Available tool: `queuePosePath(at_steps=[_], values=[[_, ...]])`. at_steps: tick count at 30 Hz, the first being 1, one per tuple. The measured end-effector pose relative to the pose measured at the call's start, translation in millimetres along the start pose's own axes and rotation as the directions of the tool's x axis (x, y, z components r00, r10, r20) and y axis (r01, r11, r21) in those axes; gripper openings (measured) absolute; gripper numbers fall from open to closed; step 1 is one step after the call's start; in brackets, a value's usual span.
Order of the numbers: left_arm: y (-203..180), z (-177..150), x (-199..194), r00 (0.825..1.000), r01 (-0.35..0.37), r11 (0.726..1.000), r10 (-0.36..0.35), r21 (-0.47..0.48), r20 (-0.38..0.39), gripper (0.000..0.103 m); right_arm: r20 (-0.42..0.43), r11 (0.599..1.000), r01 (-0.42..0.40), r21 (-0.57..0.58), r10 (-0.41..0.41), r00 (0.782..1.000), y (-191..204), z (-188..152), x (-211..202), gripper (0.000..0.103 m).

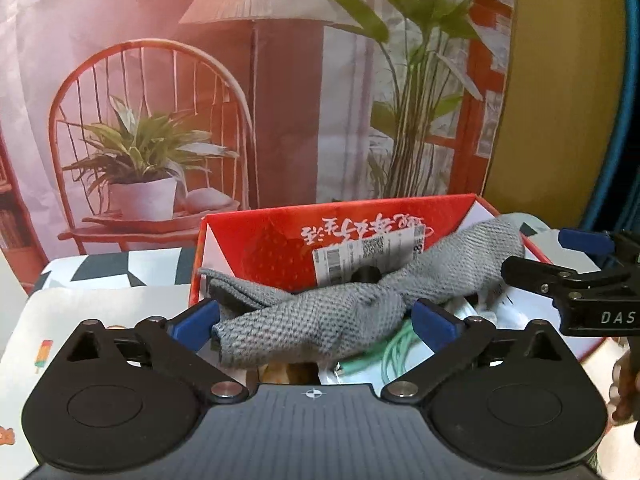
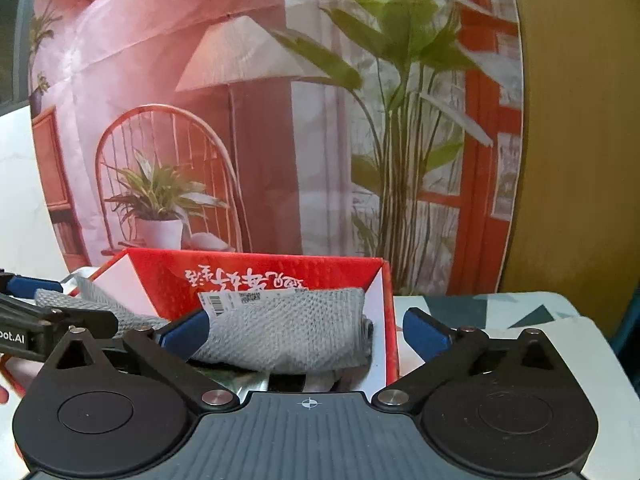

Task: Organize soft objects
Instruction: 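Open both grippers to drop the grey tube into the box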

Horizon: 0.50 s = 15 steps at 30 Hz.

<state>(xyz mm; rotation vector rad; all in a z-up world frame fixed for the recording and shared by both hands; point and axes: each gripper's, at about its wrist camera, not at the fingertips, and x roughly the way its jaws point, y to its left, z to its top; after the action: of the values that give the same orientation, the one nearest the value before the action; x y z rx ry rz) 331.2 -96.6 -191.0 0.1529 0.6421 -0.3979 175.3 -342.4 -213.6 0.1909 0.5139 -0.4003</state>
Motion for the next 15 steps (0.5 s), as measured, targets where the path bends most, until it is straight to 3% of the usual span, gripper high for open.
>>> queuePosePath(at_steps=[9,15], values=[[-0.6,-23.4,-35.3,0.999,0.013,0.999,-0.012,-0.041,0.040,0.103,-0.010,1.000,-0.018,0.003,0.018,1.000,8.3,-18.7,-30.5,0.103],[-3.1,-40.1,-61.7,0.994,0.028,0.997,-0.020,-0.068,0.107,0.103,0.042,0.999,-0.030,0.026,0.029,0.999,6.8,-33.3,-56.5,0.103]])
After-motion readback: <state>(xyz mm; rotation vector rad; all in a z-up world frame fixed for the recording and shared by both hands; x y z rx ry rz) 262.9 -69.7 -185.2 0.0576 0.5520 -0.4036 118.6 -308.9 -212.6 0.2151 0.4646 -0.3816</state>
